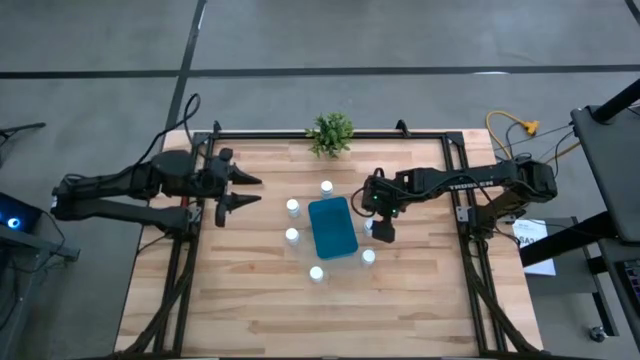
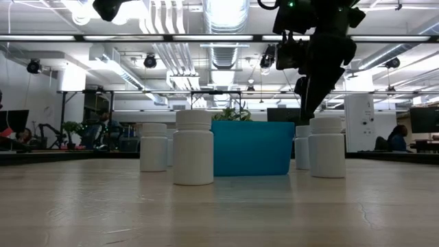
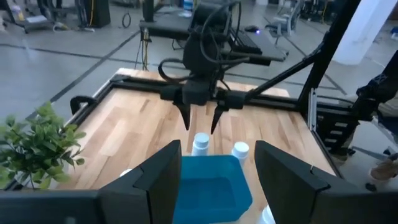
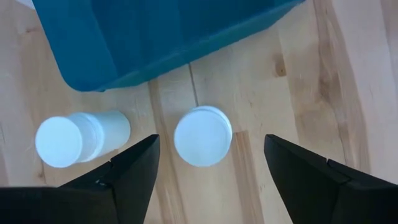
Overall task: Pick and place pill bottles into a basket
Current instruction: Put the white medicine bottle into the blue bin
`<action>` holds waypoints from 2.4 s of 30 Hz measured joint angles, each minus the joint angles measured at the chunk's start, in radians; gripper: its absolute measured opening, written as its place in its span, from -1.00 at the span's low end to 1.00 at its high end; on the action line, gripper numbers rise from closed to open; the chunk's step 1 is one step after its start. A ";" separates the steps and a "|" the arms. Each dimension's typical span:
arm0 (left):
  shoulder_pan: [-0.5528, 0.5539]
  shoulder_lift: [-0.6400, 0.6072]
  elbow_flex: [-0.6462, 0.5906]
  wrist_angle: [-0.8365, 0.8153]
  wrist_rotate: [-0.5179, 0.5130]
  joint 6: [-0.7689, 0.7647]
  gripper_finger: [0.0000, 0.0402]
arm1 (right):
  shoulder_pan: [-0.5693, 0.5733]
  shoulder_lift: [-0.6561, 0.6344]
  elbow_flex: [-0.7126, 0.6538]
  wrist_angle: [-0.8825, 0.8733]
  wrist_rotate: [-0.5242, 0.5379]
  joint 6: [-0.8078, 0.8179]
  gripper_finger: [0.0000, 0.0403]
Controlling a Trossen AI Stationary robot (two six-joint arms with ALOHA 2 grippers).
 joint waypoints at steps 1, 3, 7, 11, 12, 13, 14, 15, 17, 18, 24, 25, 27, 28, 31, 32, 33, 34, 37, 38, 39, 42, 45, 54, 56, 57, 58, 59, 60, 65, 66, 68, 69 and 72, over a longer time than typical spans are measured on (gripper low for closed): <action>0.000 -0.011 -0.009 0.016 -0.008 0.000 -0.07 | 0.000 0.000 0.000 0.005 0.000 0.000 0.38; 0.000 -0.035 -0.030 0.049 -0.026 0.000 -0.07 | 0.000 0.000 0.000 0.009 0.000 0.002 0.38; 0.000 -0.086 -0.098 0.149 -0.043 -0.001 -0.07 | 0.000 0.000 0.000 0.009 0.000 0.008 0.37; 0.000 -0.142 -0.176 0.242 -0.048 -0.015 -0.07 | 0.000 0.000 -0.002 0.011 0.000 0.007 0.37; 0.000 -0.157 -0.192 0.256 -0.049 -0.026 -0.07 | 0.000 0.000 -0.003 0.012 0.000 0.008 0.38; 0.000 -0.172 -0.206 0.272 -0.051 -0.029 -0.07 | 0.000 0.000 -0.006 0.013 0.000 0.007 0.38; 0.000 -0.187 -0.219 0.284 -0.052 -0.030 -0.07 | 0.000 0.000 -0.010 0.013 0.000 0.008 0.38; 0.000 -0.201 -0.232 0.296 -0.052 -0.031 -0.07 | 0.000 0.000 -0.013 0.013 0.000 0.008 0.38; 0.000 -0.224 -0.240 0.301 -0.054 -0.031 -0.07 | 0.000 0.000 -0.020 0.016 0.000 0.007 0.38; 0.000 -0.232 -0.240 0.306 -0.055 -0.030 -0.07 | 0.000 0.000 -0.025 0.022 0.000 0.008 0.37; 0.000 -0.269 -0.240 0.305 -0.073 -0.029 -0.07 | 0.000 0.000 -0.047 0.078 -0.011 0.031 0.37; 0.000 -0.273 -0.240 0.305 -0.073 -0.029 -0.07 | 0.000 0.000 -0.052 0.083 -0.016 0.032 0.37; 0.000 -0.281 -0.240 0.306 -0.073 -0.029 -0.07 | 0.000 0.000 -0.061 0.092 -0.028 0.036 0.37; 0.000 -0.285 -0.239 0.309 -0.074 -0.029 -0.07 | 0.000 0.000 -0.065 0.092 -0.028 0.038 0.37; 0.000 -0.284 -0.240 0.296 -0.078 -0.029 -0.07 | 0.000 0.000 -0.067 0.094 -0.029 0.045 0.37; 0.000 -0.283 -0.240 0.297 -0.081 -0.029 -0.07 | 0.000 0.000 -0.067 0.099 -0.029 0.045 0.37; 0.000 -0.284 -0.240 0.297 -0.085 -0.029 -0.07 | 0.000 0.000 -0.069 0.106 -0.029 0.045 0.38; 0.000 -0.285 -0.240 0.297 -0.091 -0.028 -0.07 | 0.000 0.000 -0.071 0.113 -0.030 0.045 0.38; 0.000 -0.281 -0.240 0.298 -0.092 -0.028 -0.07 | 0.000 0.000 -0.083 0.133 -0.035 0.048 0.38; 0.000 -0.280 -0.240 0.297 -0.092 -0.028 -0.07 | 0.000 0.000 -0.084 0.137 -0.035 0.050 0.37; 0.000 -0.280 -0.240 0.297 -0.092 -0.028 -0.07 | 0.000 0.000 -0.085 0.138 -0.036 0.052 0.37; 0.000 -0.281 -0.240 0.298 -0.096 -0.028 -0.07 | 0.000 0.000 -0.085 0.140 -0.036 0.052 0.36; 0.000 -0.281 -0.240 0.298 -0.096 -0.028 -0.07 | 0.000 0.000 -0.087 0.142 -0.036 0.052 0.36; 0.000 -0.281 -0.240 0.298 -0.097 -0.028 -0.07 | 0.000 0.000 -0.107 0.149 -0.038 0.063 0.34; 0.000 -0.281 -0.240 0.298 -0.098 -0.028 -0.07 | 0.000 0.000 -0.109 0.163 -0.039 0.072 0.34; 0.000 -0.282 -0.240 0.298 -0.098 -0.028 -0.07 | 0.000 0.000 -0.111 0.169 -0.047 0.072 0.34; 0.000 -0.282 -0.240 0.299 -0.099 -0.028 -0.07 | 0.000 0.000 -0.114 0.174 -0.052 0.072 0.34; 0.000 -0.282 -0.240 0.299 -0.099 -0.028 -0.07 | 0.000 0.000 -0.117 0.177 -0.053 0.074 0.34; 0.000 -0.282 -0.240 0.300 -0.099 -0.028 -0.07 | 0.001 0.000 -0.123 0.186 -0.054 0.078 0.34; 0.000 -0.284 -0.240 0.301 -0.099 -0.028 -0.07 | 0.003 0.000 -0.146 0.193 -0.054 0.095 0.32; 0.000 -0.284 -0.240 0.301 -0.099 -0.028 -0.07 | 0.003 0.000 -0.146 0.193 -0.054 0.098 0.31; 0.000 -0.284 -0.240 0.301 -0.101 -0.028 -0.07 | 0.003 0.000 -0.146 0.197 -0.054 0.098 0.30; 0.000 -0.285 -0.240 0.301 -0.103 -0.028 -0.07 | 0.003 0.000 -0.146 0.198 -0.054 0.098 0.30; 0.000 -0.285 -0.240 0.301 -0.107 -0.028 -0.07 | 0.003 0.000 -0.146 0.208 -0.054 0.098 0.29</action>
